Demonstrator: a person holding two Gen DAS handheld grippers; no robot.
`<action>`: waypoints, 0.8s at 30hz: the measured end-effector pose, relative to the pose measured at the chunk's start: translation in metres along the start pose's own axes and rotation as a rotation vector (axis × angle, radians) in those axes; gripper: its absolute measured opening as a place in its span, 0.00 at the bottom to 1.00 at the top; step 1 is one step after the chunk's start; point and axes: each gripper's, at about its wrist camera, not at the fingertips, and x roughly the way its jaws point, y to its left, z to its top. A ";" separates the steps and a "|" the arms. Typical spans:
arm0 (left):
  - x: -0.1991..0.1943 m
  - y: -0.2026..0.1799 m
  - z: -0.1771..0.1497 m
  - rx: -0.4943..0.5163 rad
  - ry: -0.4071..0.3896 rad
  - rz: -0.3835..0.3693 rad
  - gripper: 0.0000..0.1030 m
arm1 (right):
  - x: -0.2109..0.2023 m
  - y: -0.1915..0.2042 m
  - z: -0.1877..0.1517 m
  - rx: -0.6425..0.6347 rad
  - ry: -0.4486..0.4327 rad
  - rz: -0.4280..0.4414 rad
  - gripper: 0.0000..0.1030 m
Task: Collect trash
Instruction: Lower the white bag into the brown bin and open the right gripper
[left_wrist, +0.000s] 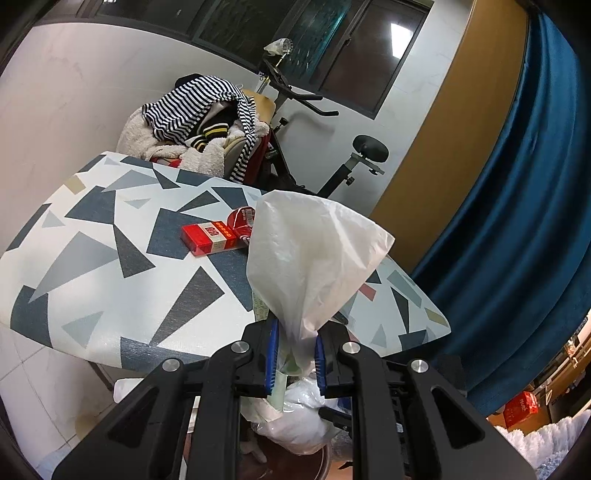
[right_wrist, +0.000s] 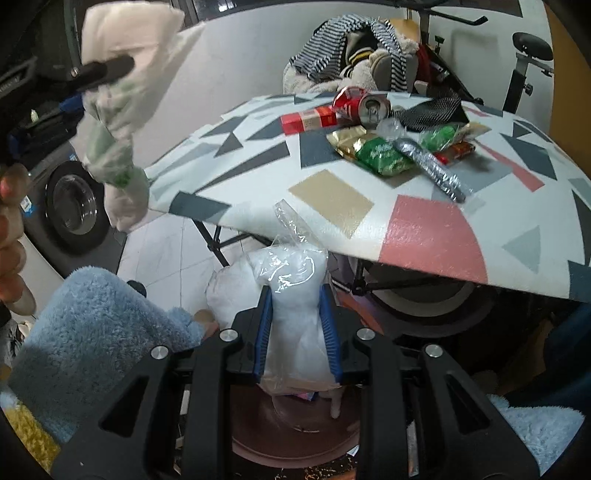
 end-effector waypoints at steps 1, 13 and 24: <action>0.000 0.001 0.000 -0.002 -0.001 0.002 0.16 | 0.002 0.001 -0.001 -0.002 0.009 0.001 0.28; 0.001 0.001 -0.005 -0.021 0.014 -0.005 0.16 | 0.020 -0.004 0.000 0.009 0.075 -0.011 0.33; 0.005 0.002 -0.010 -0.046 0.020 -0.038 0.16 | 0.004 -0.010 0.006 0.018 -0.020 -0.053 0.71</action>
